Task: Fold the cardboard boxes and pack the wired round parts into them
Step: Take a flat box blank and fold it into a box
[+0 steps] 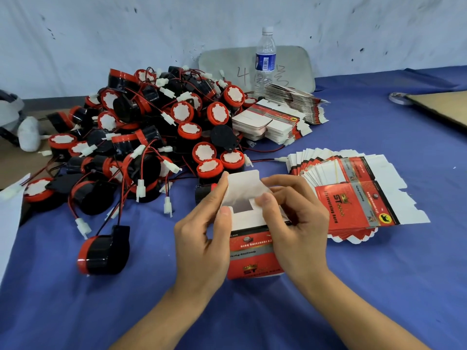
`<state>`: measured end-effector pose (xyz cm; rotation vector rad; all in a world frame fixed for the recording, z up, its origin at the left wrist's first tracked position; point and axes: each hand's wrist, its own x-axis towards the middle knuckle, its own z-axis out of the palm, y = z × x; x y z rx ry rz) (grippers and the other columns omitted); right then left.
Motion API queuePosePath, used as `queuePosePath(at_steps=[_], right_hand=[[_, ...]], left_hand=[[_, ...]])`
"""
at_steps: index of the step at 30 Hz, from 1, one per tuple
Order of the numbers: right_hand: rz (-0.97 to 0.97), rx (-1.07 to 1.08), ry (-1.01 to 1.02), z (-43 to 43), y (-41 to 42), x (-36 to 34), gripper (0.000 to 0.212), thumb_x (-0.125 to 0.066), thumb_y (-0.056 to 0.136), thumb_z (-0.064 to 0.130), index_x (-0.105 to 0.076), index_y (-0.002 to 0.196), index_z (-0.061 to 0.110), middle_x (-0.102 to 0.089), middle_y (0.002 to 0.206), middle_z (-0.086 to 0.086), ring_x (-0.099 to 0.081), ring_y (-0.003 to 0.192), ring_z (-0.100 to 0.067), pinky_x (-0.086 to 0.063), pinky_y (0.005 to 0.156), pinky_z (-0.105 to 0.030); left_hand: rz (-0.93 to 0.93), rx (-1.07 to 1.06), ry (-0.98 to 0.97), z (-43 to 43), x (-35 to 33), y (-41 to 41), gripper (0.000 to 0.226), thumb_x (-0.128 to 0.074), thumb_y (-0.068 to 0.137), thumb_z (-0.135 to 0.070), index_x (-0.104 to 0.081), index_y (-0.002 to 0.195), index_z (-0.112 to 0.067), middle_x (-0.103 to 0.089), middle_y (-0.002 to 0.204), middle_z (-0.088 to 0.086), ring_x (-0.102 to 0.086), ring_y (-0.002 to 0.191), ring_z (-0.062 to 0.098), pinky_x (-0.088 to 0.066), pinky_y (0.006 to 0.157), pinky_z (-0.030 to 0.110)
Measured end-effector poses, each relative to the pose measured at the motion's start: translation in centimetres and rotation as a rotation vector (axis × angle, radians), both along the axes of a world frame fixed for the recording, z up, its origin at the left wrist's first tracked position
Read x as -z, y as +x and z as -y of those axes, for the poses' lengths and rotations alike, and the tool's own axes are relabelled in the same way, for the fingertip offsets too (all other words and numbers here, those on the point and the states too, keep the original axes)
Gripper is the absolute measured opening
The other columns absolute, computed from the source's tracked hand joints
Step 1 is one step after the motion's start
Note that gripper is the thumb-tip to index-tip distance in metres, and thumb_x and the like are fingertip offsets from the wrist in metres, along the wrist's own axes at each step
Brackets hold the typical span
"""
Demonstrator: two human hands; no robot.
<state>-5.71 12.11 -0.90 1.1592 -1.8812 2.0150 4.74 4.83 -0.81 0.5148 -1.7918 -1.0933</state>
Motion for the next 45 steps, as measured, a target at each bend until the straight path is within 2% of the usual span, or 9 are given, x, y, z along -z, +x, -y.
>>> queuePosePath(at_steps=[7,12,18,21,25,29,33,40,45], right_hand=[[0.206,-0.037,-0.062,-0.1,-0.1,-0.4,0.027,-0.051,0.084,0.028,-0.068,0.071,0.011,-0.07,0.079,0.01,-0.063,0.07,-0.003,-0.042,0.061,-0.008],[0.186,-0.022,-0.073,-0.2,-0.6,-0.4,0.028,-0.051,0.086,0.026,-0.067,0.068,0.01,-0.067,0.081,0.006,-0.061,0.071,-0.001,-0.041,0.063,-0.006],[0.205,-0.065,-0.126,-0.3,-0.7,-0.2,0.027,-0.055,0.087,0.023,-0.067,0.064,0.016,-0.068,0.082,0.014,-0.064,0.076,-0.002,-0.044,0.067,-0.01],[0.201,-0.106,-0.125,-0.4,-0.6,-0.4,0.032,-0.054,0.088,0.027,-0.065,0.062,0.013,-0.068,0.082,0.013,-0.064,0.076,-0.003,-0.045,0.068,-0.013],[0.202,-0.183,-0.141,-0.4,-0.3,-0.7,0.03,-0.059,0.087,0.028,-0.052,0.062,0.013,-0.063,0.074,0.004,-0.059,0.068,-0.007,-0.044,0.065,-0.014],[0.337,-0.286,-0.141,-0.4,-0.1,-1.1,0.011,-0.066,0.081,0.032,-0.055,0.084,0.034,-0.061,0.074,-0.015,-0.062,0.078,-0.031,-0.05,0.068,-0.023],[0.508,-0.509,0.07,-0.3,-1.0,-1.6,0.023,-0.067,0.078,0.016,-0.068,0.091,0.035,-0.058,0.074,0.001,-0.058,0.081,-0.028,-0.049,0.072,-0.035],[0.921,-1.24,0.56,-1.8,-3.6,-3.2,0.066,-0.079,0.073,0.019,-0.054,0.133,0.024,-0.055,0.135,-0.019,-0.058,0.11,-0.032,-0.048,0.095,-0.046],[1.097,-1.075,0.4,-0.9,-3.1,-2.7,0.05,-0.069,0.074,0.017,-0.063,0.123,0.022,-0.066,0.117,-0.012,-0.063,0.095,-0.024,-0.052,0.083,-0.037]], left_hand=[[0.058,-0.05,-0.323,0.1,0.7,-0.2,0.048,-0.04,0.099,-0.044,-0.06,0.123,-0.008,-0.057,0.133,0.01,-0.049,0.128,0.004,-0.044,0.095,0.011],[0.032,0.081,-0.239,-0.1,1.0,-0.4,0.042,-0.039,0.098,-0.053,-0.066,0.109,-0.023,-0.048,0.14,-0.008,-0.049,0.13,0.005,-0.055,0.084,0.028],[0.062,0.256,-0.107,-0.3,0.5,-0.3,0.031,-0.044,0.093,-0.059,-0.065,0.104,-0.039,-0.034,0.151,-0.008,-0.032,0.136,-0.008,-0.039,0.093,0.007],[0.072,0.226,-0.144,-0.1,0.4,-0.3,0.035,-0.047,0.089,-0.061,-0.064,0.104,-0.034,-0.047,0.141,-0.002,-0.033,0.133,-0.013,-0.035,0.093,0.004],[0.039,0.266,-0.233,0.6,-0.1,-0.2,0.03,-0.047,0.094,-0.053,-0.064,0.102,-0.03,-0.048,0.144,-0.001,-0.048,0.129,0.006,-0.048,0.092,0.022],[-0.077,0.313,-0.162,1.0,-0.1,-0.2,0.022,-0.057,0.089,-0.053,-0.049,0.108,-0.046,-0.045,0.146,-0.013,-0.058,0.121,0.015,-0.054,0.083,0.028],[-0.153,0.328,-0.076,1.6,0.0,0.0,0.043,-0.07,0.082,-0.052,-0.04,0.112,-0.049,-0.048,0.145,0.004,-0.064,0.111,0.026,-0.056,0.08,0.045],[-0.111,0.512,-0.092,2.7,-0.6,0.4,0.053,-0.067,0.087,-0.048,-0.04,0.132,-0.037,-0.039,0.151,-0.005,-0.062,0.115,0.032,-0.055,0.082,0.054],[-0.079,0.289,-0.112,3.6,-0.3,0.2,0.034,-0.05,0.094,-0.053,-0.05,0.124,-0.037,-0.054,0.138,-0.008,-0.055,0.125,0.019,-0.049,0.096,0.035]])
